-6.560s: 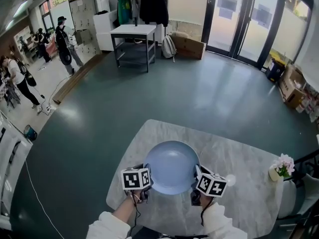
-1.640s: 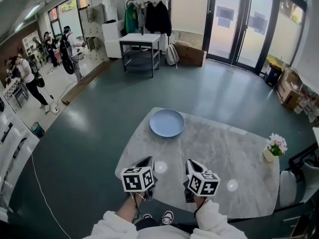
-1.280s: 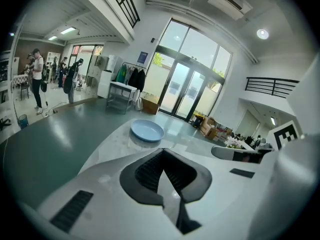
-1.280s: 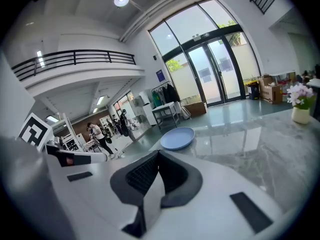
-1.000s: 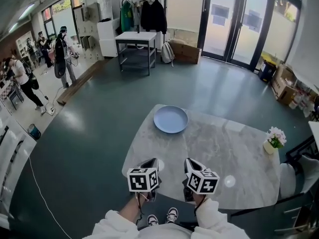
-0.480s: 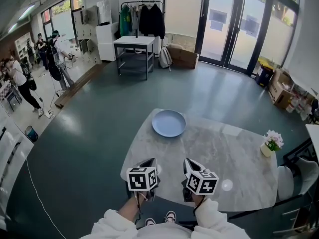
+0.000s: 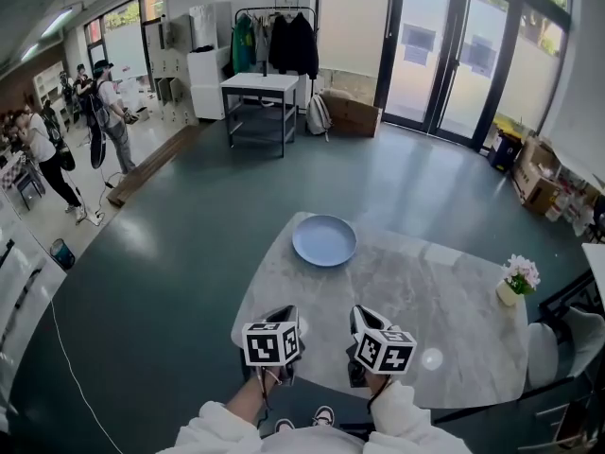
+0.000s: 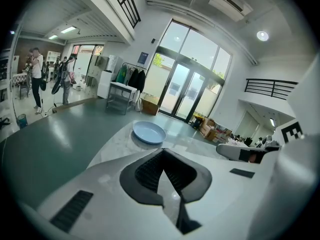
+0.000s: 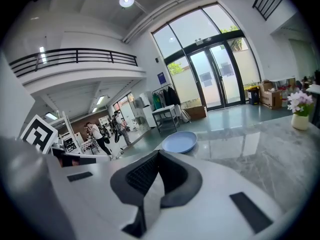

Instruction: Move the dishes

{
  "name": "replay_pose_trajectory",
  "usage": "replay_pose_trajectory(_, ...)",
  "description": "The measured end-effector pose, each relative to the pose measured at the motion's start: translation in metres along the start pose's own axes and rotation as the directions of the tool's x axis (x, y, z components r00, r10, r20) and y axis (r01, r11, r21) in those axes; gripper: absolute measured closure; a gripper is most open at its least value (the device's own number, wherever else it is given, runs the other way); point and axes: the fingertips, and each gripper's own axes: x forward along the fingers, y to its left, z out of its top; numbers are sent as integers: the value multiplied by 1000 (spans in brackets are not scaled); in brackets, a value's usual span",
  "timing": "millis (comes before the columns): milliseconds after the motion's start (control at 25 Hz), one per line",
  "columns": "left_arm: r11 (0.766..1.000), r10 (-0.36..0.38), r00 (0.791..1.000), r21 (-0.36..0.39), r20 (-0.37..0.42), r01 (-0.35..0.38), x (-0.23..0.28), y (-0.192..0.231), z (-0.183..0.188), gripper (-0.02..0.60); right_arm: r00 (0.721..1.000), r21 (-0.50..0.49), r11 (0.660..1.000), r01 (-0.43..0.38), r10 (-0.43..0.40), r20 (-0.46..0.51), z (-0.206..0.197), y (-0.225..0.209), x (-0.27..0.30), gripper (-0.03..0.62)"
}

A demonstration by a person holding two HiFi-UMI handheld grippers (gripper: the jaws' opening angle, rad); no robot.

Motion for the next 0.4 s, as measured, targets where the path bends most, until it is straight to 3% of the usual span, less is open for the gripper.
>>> replay_pose_trajectory(400,1000,18,1000,-12,0,-18,-7,3,-6,575,1000,-13,1000,-1,1,-12,-4,2,-3,539)
